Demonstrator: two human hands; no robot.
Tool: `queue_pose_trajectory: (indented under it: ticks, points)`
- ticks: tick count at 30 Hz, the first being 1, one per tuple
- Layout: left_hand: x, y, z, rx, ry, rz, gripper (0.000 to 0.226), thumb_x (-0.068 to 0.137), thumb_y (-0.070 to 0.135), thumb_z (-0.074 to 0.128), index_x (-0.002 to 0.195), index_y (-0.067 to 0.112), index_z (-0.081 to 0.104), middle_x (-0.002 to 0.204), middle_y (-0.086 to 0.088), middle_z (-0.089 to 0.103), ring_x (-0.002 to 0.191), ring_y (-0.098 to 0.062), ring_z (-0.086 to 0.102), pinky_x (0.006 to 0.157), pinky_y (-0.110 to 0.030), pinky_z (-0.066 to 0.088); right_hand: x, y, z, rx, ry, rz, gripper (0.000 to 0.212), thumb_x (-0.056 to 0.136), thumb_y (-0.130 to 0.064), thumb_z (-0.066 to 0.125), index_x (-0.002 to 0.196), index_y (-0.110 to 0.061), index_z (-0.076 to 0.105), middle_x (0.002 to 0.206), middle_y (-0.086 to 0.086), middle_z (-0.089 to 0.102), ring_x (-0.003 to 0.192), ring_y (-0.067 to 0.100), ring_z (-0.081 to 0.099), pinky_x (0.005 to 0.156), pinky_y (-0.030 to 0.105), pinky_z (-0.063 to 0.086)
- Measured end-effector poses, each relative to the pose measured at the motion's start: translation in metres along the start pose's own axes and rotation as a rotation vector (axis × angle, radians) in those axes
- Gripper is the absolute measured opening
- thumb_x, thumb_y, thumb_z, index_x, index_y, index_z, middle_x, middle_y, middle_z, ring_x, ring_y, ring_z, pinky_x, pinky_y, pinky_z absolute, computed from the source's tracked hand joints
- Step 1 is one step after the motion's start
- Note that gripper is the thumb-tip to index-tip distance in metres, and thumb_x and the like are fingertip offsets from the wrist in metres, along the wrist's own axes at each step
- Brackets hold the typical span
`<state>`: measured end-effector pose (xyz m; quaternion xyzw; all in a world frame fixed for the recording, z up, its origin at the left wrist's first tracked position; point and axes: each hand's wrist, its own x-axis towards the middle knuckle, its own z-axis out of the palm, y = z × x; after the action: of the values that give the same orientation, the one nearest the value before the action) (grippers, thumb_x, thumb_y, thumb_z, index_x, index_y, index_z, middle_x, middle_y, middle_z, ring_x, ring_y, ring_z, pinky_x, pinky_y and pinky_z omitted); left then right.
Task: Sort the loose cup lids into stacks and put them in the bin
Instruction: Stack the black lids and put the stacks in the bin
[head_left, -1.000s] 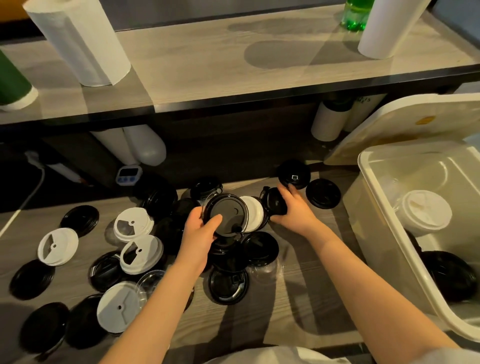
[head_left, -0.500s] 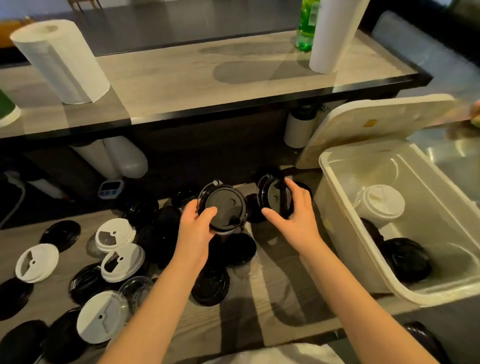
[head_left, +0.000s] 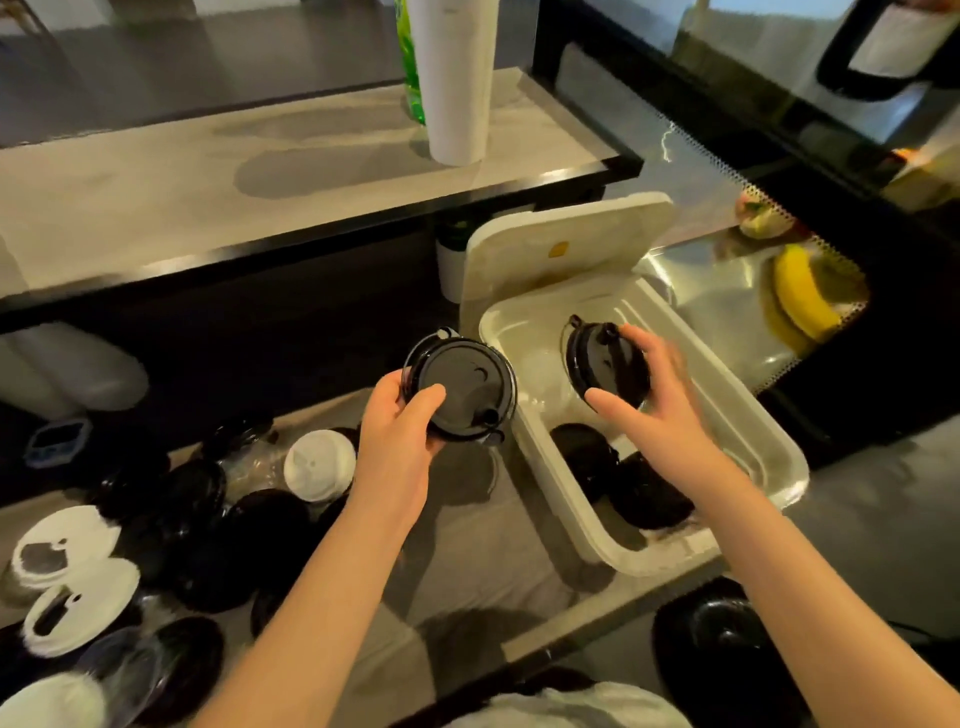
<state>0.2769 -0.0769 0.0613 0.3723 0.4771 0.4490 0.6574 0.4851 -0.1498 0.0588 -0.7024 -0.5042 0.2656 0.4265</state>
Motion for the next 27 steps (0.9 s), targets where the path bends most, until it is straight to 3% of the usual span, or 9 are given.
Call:
queue_pose_trajectory:
  ticks: [4,8,12,16,21,24,27]
  points:
    - [0.000,-0.013,0.023,-0.006,0.023,-0.015,0.019,0.093,0.005,0.048,0.106,0.015,0.058,0.104,-0.003,0.067,0.096,-0.014,0.065,0.087,-0.041,0.052,0.024,0.031,-0.028,-0.339,-0.331,-0.015,0.062,0.076,-0.030,0.075,0.128,-0.027,0.042,0.122,-0.013,0.040,0.112,0.011,0.047,0.095,0.030,0.041]
    - [-0.004,-0.020,0.039,-0.004,0.061,-0.023,0.030,0.093,0.005,0.048,0.122,0.008,0.053,0.112,-0.007,0.065,0.102,-0.018,0.065,0.093,-0.046,0.051,0.049,0.044,-0.021,-0.610,-0.612,-0.165,0.060,0.071,-0.038,0.074,0.122,-0.026,0.044,0.117,-0.008,0.048,0.102,0.009,0.044,0.083,0.025,0.039]
    - [-0.008,-0.024,0.048,-0.011,0.088,0.025,0.022,0.093,0.003,0.047,0.110,0.012,0.057,0.106,-0.004,0.067,0.097,-0.015,0.066,0.083,-0.035,0.055,0.068,0.055,-0.003,-0.789,-0.814,-0.262,0.050,0.069,-0.047,0.070,0.108,-0.027,0.045,0.104,-0.001,0.054,0.097,0.020,0.048,0.082,0.034,0.043]
    - [-0.015,-0.028,0.051,-0.027,0.119,0.047,0.022,0.093,0.003,0.047,0.108,0.014,0.058,0.101,-0.001,0.069,0.092,-0.010,0.068,0.082,-0.034,0.055,0.071,0.069,0.013,-0.966,-0.866,-0.456,0.044,0.072,-0.045,0.069,0.100,-0.020,0.047,0.102,0.002,0.057,0.093,0.023,0.050,0.082,0.035,0.035]
    - [-0.021,-0.031,0.051,-0.028,0.138,0.062,0.020,0.093,0.003,0.046,0.104,0.016,0.058,0.093,0.004,0.072,0.091,-0.010,0.068,0.081,-0.034,0.054,0.067,0.084,0.014,-1.072,-0.924,-0.529,0.050,0.076,-0.049,0.066,0.112,-0.017,0.052,0.109,0.001,0.055,0.103,0.024,0.053,0.108,0.043,0.017]
    - [-0.023,-0.034,0.052,-0.028,0.152,0.060,0.020,0.093,0.003,0.046,0.105,0.015,0.058,0.095,0.003,0.072,0.092,-0.010,0.068,0.083,-0.036,0.054,0.065,0.087,0.010,-1.071,-0.906,-0.595,0.044,0.077,-0.040,0.064,0.114,-0.019,0.052,0.106,-0.001,0.051,0.103,0.025,0.055,0.110,0.047,0.012]
    - [-0.023,-0.036,0.054,-0.023,0.167,0.048,0.021,0.093,0.003,0.046,0.109,0.013,0.057,0.098,0.001,0.071,0.094,-0.012,0.068,0.090,-0.043,0.053,0.063,0.090,0.011,-1.173,-0.868,-0.676,0.057,0.077,-0.044,0.065,0.125,-0.017,0.049,0.118,0.002,0.050,0.115,0.026,0.048,0.111,0.047,0.012]
